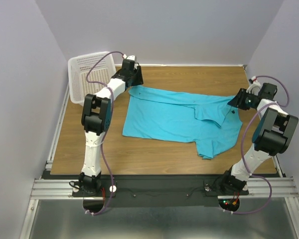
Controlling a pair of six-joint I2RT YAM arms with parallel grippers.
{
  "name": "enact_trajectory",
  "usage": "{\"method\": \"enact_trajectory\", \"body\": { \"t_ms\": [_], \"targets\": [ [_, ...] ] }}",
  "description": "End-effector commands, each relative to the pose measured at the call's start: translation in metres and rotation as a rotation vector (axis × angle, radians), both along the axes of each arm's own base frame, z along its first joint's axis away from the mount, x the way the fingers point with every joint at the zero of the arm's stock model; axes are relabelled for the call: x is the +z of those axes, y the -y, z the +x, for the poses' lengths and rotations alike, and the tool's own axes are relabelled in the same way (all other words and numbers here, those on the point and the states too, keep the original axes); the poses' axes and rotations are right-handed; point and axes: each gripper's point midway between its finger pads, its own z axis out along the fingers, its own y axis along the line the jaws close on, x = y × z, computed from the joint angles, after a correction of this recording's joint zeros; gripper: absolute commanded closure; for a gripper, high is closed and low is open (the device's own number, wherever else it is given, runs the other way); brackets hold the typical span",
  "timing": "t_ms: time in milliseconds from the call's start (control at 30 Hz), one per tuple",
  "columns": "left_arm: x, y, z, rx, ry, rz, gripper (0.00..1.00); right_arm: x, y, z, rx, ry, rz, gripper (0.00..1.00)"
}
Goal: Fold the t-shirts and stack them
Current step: Fold the tshirt
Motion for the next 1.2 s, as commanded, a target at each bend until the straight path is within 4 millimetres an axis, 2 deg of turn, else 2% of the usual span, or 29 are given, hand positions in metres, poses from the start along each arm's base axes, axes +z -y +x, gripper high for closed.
{"method": "enact_trajectory", "body": {
  "t_ms": [0,133,233,333,367,400,433,467,500,533,567,600,800,833,1000,1167],
  "targets": [
    [0.085,-0.020,0.000,0.046,0.166,0.039,0.37,0.000,-0.005,-0.015,0.000,-0.016,-0.018,0.55],
    [0.094,-0.032,-0.010,0.071,0.185,0.072,0.35,-0.014,-0.008,-0.024,-0.015,-0.063,0.003,0.53],
    [0.098,-0.037,-0.025,0.064,0.191,0.089,0.35,-0.022,-0.006,-0.025,-0.033,-0.090,0.004,0.51],
    [0.096,-0.043,-0.039,0.057,0.191,0.103,0.35,-0.025,-0.004,-0.023,-0.045,-0.102,0.006,0.50],
    [0.088,-0.044,-0.042,0.054,0.178,0.113,0.35,-0.026,-0.004,-0.023,-0.047,-0.106,0.008,0.50],
    [0.095,-0.047,-0.048,0.057,0.188,0.115,0.35,-0.026,-0.004,-0.023,-0.048,-0.106,0.011,0.50],
    [0.086,-0.050,-0.055,0.060,0.177,0.121,0.34,-0.027,-0.005,-0.023,-0.050,-0.111,0.019,0.50],
    [0.099,-0.052,-0.061,0.064,0.202,0.113,0.34,-0.027,-0.005,-0.024,-0.049,-0.112,0.021,0.50],
    [0.102,-0.053,-0.065,0.068,0.218,0.100,0.34,-0.028,-0.005,-0.024,-0.052,-0.115,0.025,0.50],
    [0.092,-0.055,-0.074,0.066,0.200,0.102,0.34,-0.027,-0.006,-0.025,-0.055,-0.117,0.026,0.50],
    [0.105,-0.057,-0.081,0.068,0.227,0.089,0.33,-0.028,-0.007,-0.026,-0.054,-0.119,0.030,0.50],
    [0.108,-0.058,-0.084,0.074,0.239,0.077,0.33,-0.029,-0.008,-0.028,-0.055,-0.124,0.033,0.50],
    [0.101,-0.070,-0.118,0.078,0.228,0.093,0.32,-0.035,-0.013,-0.036,-0.062,-0.154,0.057,0.50],
    [0.094,-0.072,-0.124,0.078,0.212,0.097,0.32,-0.036,-0.014,-0.037,-0.063,-0.161,0.068,0.50],
    [0.093,-0.074,-0.143,0.061,0.202,0.082,0.32,-0.041,-0.025,-0.050,-0.056,-0.190,0.110,0.51],
    [0.082,-0.073,-0.160,0.052,0.170,0.054,0.32,-0.041,-0.033,-0.060,-0.045,-0.198,0.128,0.53]
  ]
}}
